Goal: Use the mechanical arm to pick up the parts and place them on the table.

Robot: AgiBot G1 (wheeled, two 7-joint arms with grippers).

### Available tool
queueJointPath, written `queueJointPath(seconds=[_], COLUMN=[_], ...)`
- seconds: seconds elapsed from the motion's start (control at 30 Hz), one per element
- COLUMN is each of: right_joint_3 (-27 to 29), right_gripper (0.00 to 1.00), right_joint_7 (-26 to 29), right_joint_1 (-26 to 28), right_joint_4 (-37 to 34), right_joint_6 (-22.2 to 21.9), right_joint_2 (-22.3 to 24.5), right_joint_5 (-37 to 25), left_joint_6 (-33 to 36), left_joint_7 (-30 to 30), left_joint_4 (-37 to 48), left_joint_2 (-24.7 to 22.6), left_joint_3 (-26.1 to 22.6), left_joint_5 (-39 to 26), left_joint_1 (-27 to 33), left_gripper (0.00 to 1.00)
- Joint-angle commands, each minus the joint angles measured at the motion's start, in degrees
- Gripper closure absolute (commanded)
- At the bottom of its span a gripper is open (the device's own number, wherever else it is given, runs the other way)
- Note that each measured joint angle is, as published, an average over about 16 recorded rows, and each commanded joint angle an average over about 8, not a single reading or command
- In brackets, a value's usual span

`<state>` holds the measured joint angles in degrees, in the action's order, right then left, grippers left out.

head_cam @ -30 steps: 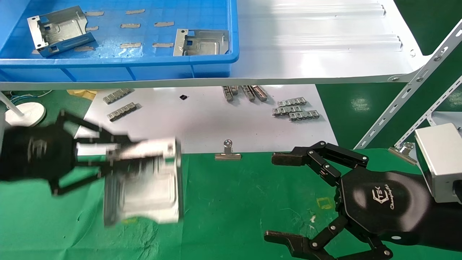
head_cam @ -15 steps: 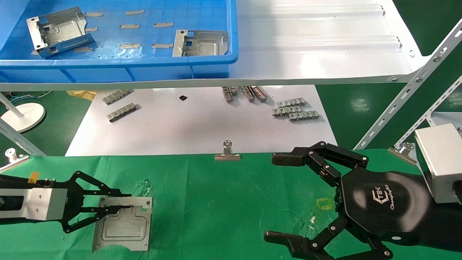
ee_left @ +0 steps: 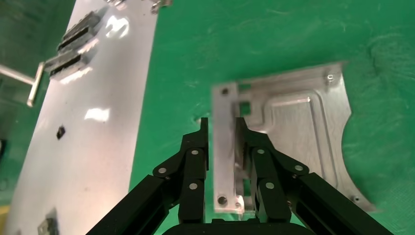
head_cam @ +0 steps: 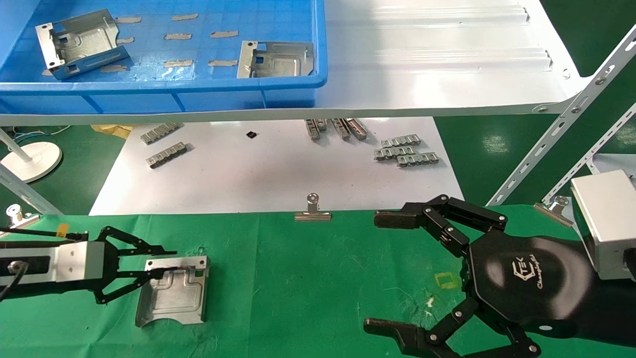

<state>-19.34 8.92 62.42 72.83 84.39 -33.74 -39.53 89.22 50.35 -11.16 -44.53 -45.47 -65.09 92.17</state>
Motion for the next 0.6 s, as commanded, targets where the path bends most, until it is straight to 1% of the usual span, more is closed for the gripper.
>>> queueJointPath(seconds=[0.03,0.2,0.47,0.6], right_joint_3=[0.0,0.0,0.0,0.0], right_gripper=[0.0,0.0,0.0,0.0], right_joint_7=[0.0,0.0,0.0,0.0], right_joint_1=[0.0,0.0,0.0,0.0], right_joint_4=[0.0,0.0,0.0,0.0], right_joint_6=[0.0,0.0,0.0,0.0], right_joint_2=[0.0,0.0,0.0,0.0], right_joint_5=[0.0,0.0,0.0,0.0], left_joint_6=[0.6,1.9,2.6,2.8], left_joint_7=[0.1,-3.9,-14.3,-16.2], left_joint_4=[1.8,2.8,-0.4,-1.2], left_joint_2=[-0.6,-0.5,-0.4,-0.6], left_joint_3=[0.0,0.5,1.4,1.7], left_joint_5=[0.0,2.0,7.3,8.8], left_joint_1=[0.5,1.6,1.5,1.3], left_gripper=[0.0,0.0,0.0,0.0])
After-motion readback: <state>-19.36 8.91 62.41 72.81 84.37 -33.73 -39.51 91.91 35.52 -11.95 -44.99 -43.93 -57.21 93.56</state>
